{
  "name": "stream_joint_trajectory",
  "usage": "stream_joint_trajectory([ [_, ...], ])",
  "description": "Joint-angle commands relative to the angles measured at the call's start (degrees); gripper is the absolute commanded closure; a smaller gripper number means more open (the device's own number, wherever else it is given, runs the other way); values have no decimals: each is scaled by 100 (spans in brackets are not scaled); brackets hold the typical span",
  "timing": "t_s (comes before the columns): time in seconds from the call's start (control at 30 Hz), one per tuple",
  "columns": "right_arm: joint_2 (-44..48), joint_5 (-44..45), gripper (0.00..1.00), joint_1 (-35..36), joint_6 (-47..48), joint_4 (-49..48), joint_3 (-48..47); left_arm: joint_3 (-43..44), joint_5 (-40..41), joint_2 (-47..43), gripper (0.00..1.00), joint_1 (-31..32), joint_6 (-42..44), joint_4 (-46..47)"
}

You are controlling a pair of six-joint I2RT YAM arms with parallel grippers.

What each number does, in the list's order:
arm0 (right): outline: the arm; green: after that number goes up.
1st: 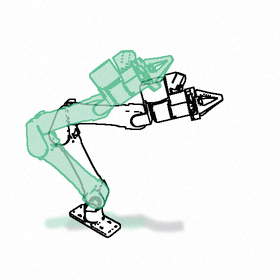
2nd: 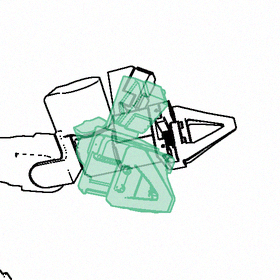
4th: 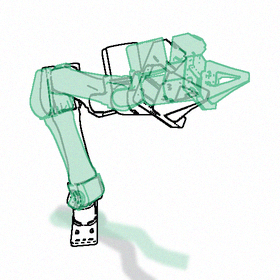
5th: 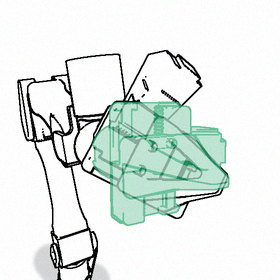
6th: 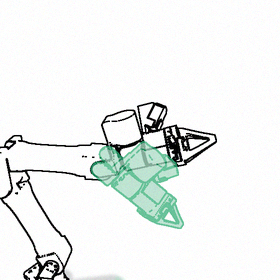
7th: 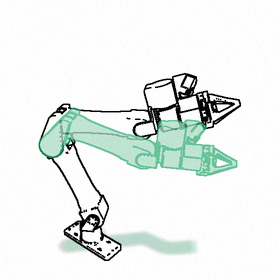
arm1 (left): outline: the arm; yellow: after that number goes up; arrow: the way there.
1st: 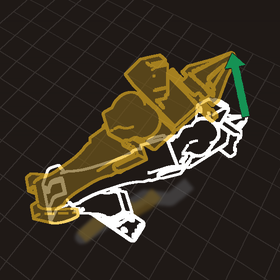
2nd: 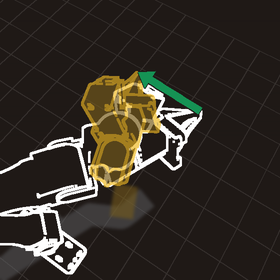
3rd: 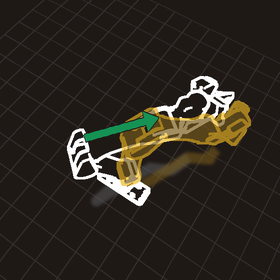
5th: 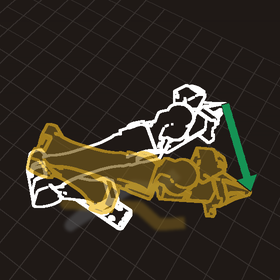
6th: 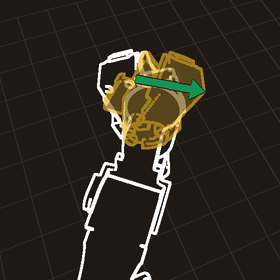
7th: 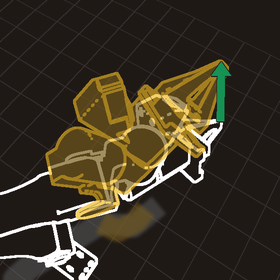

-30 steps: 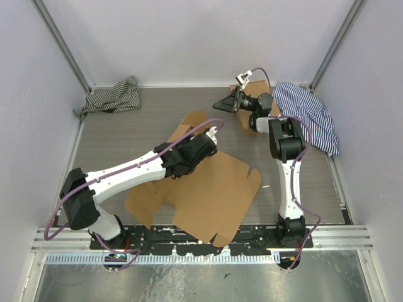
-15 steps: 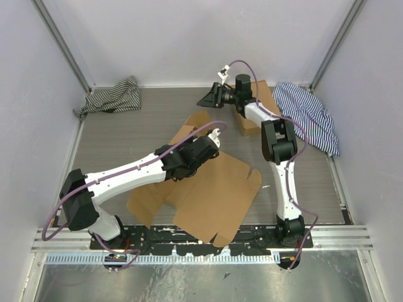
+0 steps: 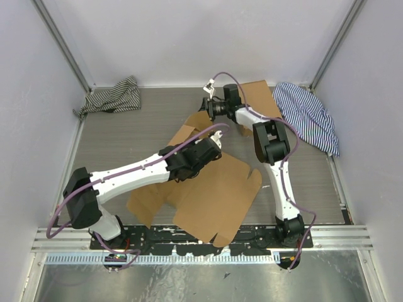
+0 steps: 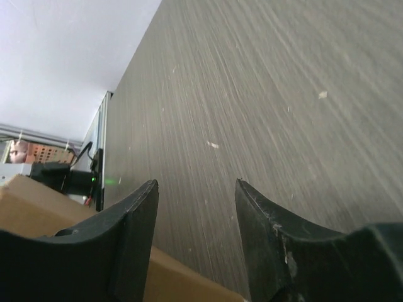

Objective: Fold the paper box

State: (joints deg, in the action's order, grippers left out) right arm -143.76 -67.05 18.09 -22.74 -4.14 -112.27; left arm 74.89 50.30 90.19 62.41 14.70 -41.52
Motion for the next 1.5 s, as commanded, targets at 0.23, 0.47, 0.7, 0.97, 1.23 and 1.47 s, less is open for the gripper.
stream_joint_trajectory([
  [0.23,1187,-313,43,-153,700,-26,1502,218,-201,180,100,65,-166,-229],
  [0.47,1798,46,44,-246,1289,529,2080,321,-246,262,100,71,-250,-339],
  [0.7,2216,427,43,-360,1629,869,2404,374,-242,299,100,80,-351,-487],
  [0.97,2636,-31,42,-532,2027,827,3037,395,-361,202,100,78,-474,-518],
  [1.23,2944,-347,40,-486,2416,796,3340,412,-482,214,100,78,-527,-413],
  [1.47,3078,-301,40,-281,2309,395,3318,418,-528,146,100,77,-529,-401],
])
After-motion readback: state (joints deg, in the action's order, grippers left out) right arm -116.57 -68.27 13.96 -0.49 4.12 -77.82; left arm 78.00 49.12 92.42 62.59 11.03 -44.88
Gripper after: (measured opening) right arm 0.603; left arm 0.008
